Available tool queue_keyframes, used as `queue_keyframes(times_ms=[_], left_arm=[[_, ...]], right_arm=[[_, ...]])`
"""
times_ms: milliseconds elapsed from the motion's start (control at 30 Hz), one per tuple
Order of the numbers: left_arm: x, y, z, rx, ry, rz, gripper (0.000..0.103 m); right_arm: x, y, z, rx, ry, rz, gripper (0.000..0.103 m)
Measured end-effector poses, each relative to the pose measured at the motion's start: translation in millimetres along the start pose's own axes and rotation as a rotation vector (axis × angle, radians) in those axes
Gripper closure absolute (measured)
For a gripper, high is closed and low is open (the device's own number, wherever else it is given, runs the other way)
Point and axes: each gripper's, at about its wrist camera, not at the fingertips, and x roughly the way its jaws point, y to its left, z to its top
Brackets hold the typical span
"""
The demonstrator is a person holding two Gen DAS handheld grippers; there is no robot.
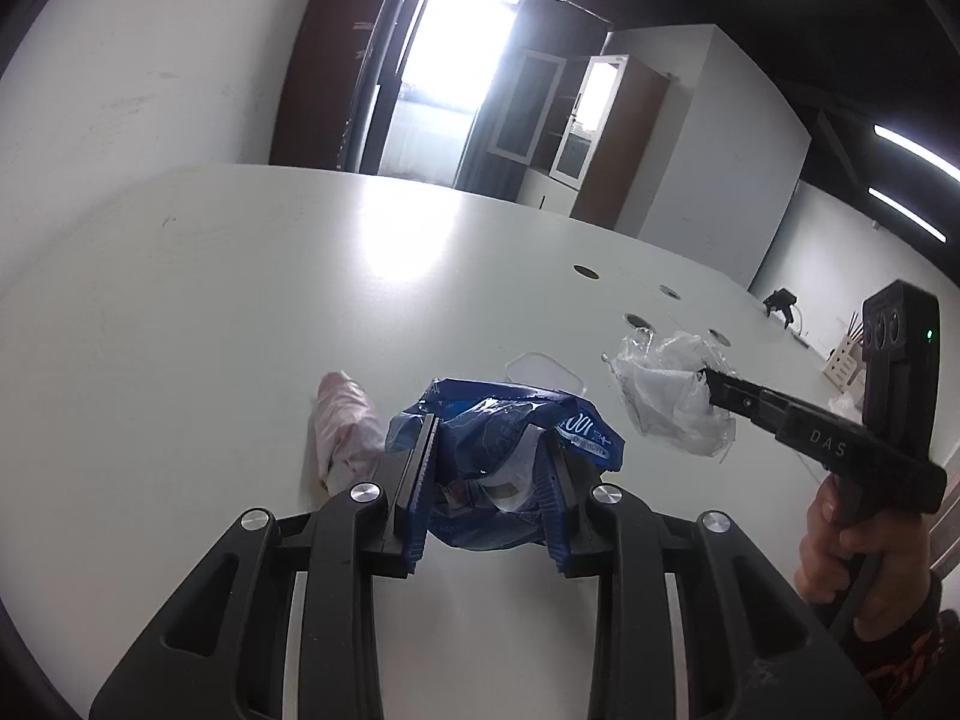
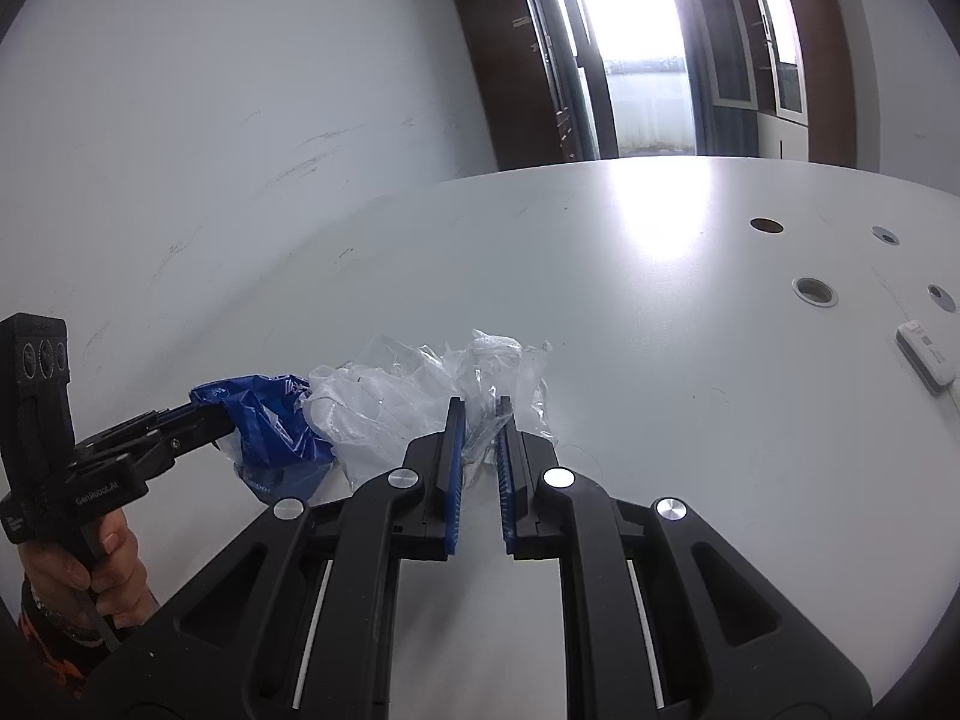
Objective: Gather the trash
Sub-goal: 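Carry the clear plastic and blue bag down over the blue wastebasket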
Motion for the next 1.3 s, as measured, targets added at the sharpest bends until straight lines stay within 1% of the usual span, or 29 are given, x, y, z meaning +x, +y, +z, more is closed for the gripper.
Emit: queue_keyframes(times_ms=[33, 100, 167, 367, 500, 567, 700, 800, 1033, 1300], left_arm=[[-8, 0, -6, -0.016, -0.006, -0.019, 0.074], [-17, -3, -17, -0.031, -0.016, -0.028, 0.075], [-24, -6, -28, -0.046, -0.006, -0.034, 0.076], [-47, -16, -60, -0.082, -0.015, -0.041, 0.077], [-65, -23, -79, -0.094, -0.036, -0.041, 0.078], [-74, -25, -90, -0.116, -0.042, -0.039, 0.078], [-81, -36, -111, -0.101, -0.018, -0.035, 0.079], [-90, -39, -124, -0.109, -0.005, -0.055, 0.079], [-117, -37, -159, -0.133, 0.001, -0.051, 0.080], [-126, -25, -197, -0.142, 0.056, -0.014, 0.080]], right_arm=[[-5, 1, -5, -0.006, 0.001, 0.005, 0.094], [-15, 6, -17, -0.025, -0.004, 0.003, 0.094], [-23, 11, -29, -0.037, -0.008, -0.002, 0.094], [-46, 19, -70, -0.043, 0.006, 0.020, 0.094], [-69, 29, -94, -0.065, 0.001, 0.037, 0.094], [-80, 30, -104, -0.069, -0.002, 0.038, 0.094], [-99, 32, -129, -0.071, 0.006, 0.056, 0.094], [-113, 36, -148, -0.076, 0.013, 0.069, 0.094], [-145, 49, -179, -0.114, 0.029, 0.083, 0.094], [-150, 57, -218, -0.113, 0.081, 0.109, 0.094]])
